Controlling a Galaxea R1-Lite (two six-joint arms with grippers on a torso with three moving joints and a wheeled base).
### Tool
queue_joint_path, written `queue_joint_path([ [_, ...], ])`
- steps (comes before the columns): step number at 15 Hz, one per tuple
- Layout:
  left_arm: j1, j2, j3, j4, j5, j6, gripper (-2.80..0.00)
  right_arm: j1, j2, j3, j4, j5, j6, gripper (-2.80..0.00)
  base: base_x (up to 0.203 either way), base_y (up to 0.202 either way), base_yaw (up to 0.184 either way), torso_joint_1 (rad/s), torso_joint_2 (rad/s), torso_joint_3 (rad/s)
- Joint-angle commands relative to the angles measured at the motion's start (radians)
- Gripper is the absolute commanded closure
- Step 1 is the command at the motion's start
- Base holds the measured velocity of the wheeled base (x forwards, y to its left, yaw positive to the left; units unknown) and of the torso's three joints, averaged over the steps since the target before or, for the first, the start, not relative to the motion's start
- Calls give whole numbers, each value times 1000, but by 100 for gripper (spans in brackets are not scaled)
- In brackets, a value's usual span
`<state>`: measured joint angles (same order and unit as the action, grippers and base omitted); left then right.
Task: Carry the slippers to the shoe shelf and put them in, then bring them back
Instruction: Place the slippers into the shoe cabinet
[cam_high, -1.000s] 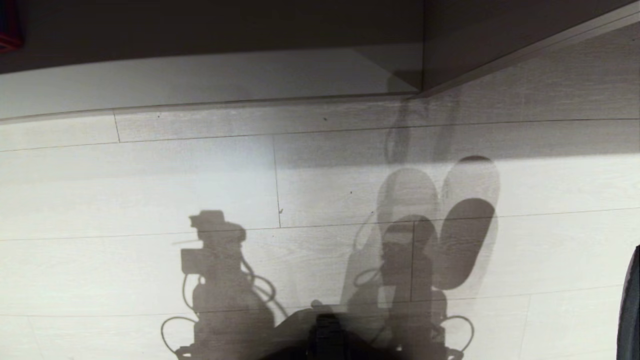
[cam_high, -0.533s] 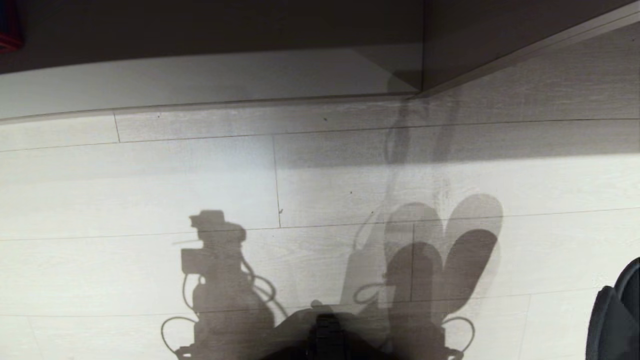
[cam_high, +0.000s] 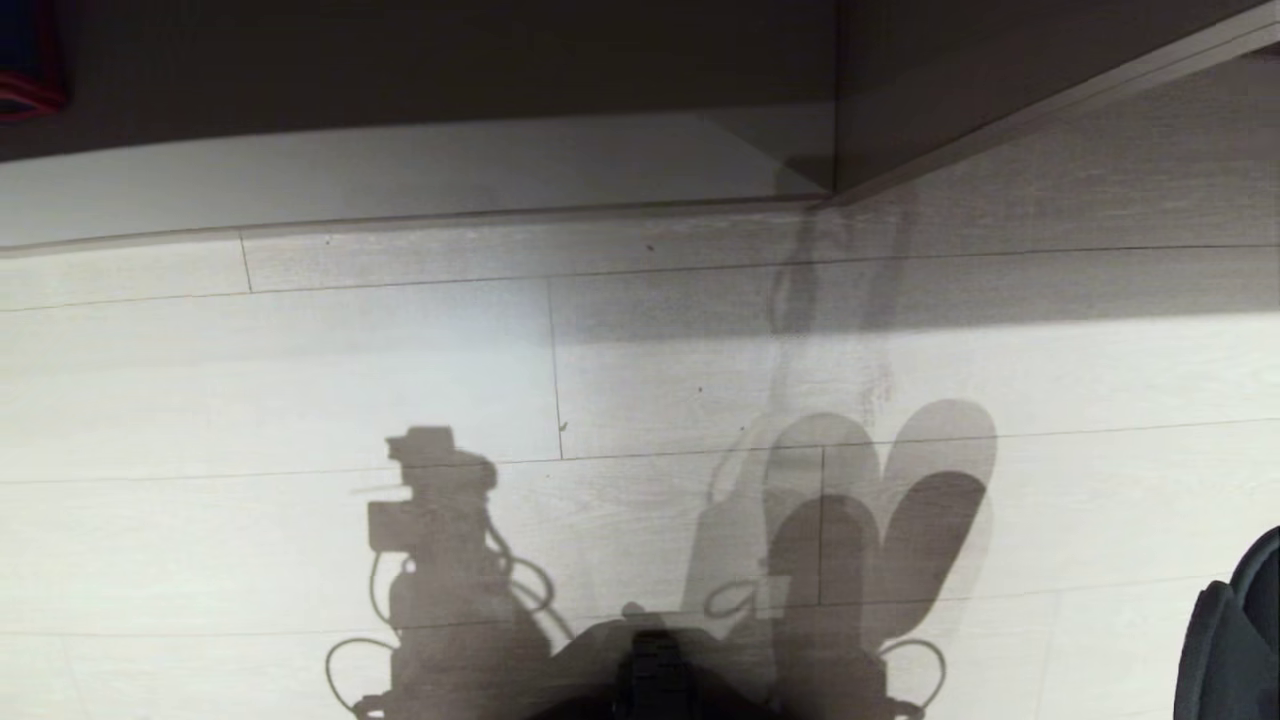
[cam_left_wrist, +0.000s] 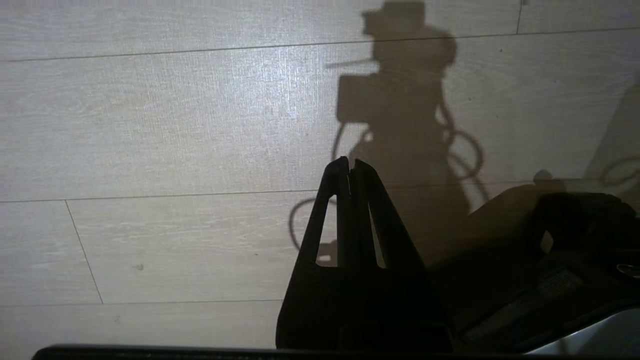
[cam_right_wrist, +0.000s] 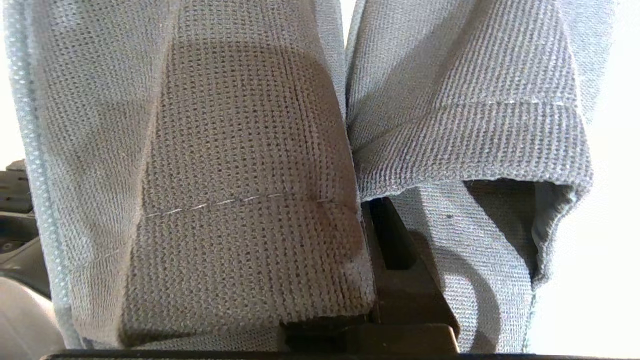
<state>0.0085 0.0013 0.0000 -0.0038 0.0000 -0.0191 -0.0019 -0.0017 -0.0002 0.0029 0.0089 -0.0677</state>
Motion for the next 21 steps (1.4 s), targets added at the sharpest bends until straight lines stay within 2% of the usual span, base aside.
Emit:
queue_joint_path([
  [1, 1, 0, 0, -1, 0, -1, 0, 0, 2, 2, 0, 0, -1, 0, 0, 0, 0, -1, 1, 194],
  [21, 1, 0, 0, -1, 0, -2, 0, 0, 3, 2, 0, 0, 2, 0, 0, 0, 0, 1, 3, 203],
])
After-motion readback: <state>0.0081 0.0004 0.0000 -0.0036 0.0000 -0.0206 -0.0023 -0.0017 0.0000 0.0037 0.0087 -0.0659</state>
